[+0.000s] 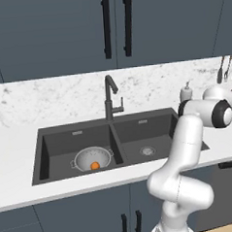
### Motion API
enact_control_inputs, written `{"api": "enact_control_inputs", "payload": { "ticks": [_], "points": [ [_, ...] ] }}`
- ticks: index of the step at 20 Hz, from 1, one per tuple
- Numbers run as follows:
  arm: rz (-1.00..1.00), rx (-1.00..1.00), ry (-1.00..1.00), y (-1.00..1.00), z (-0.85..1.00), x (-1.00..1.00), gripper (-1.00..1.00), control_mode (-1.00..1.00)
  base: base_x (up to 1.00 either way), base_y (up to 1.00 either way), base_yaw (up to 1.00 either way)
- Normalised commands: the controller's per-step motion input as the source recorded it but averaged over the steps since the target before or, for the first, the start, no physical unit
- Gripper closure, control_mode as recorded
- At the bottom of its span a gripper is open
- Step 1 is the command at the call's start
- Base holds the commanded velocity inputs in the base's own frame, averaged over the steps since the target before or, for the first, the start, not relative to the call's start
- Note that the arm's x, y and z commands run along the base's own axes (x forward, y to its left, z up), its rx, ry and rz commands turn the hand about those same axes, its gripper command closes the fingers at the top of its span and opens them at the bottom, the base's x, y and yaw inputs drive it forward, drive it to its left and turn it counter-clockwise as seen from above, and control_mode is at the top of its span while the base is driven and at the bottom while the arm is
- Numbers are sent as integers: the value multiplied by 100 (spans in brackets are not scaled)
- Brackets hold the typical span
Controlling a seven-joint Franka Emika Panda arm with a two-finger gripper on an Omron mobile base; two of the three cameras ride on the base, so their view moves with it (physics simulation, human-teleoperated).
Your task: Put the colander in the sink, put the mango, tangerine in the colander, and turn on the sink faucet and pour water over the colander.
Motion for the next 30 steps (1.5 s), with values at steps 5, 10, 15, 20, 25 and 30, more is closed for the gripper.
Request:
{"api": "enact_control_inputs", "payload": {
  "ticks": [5, 10, 15, 20, 25, 30],
  "points": [
    [0, 0, -2, -18, -17, -2, -100, -100, 0, 0, 0],
    [0, 0, -5, 0, -3, -15, -100, -100, 0, 0, 0],
    [0, 0, -6, 6, 0, -42, 100, -100, 0, 0, 0],
    [0, 0, -5, 26, 0, -49, 100, -100, 0, 0, 0],
    [0, 1, -9, 69, 8, -40, 100, -100, 0, 0, 0],
    [-1, 0, -14, 100, 54, -38, 100, -100, 0, 0, 0]
  ]
}}
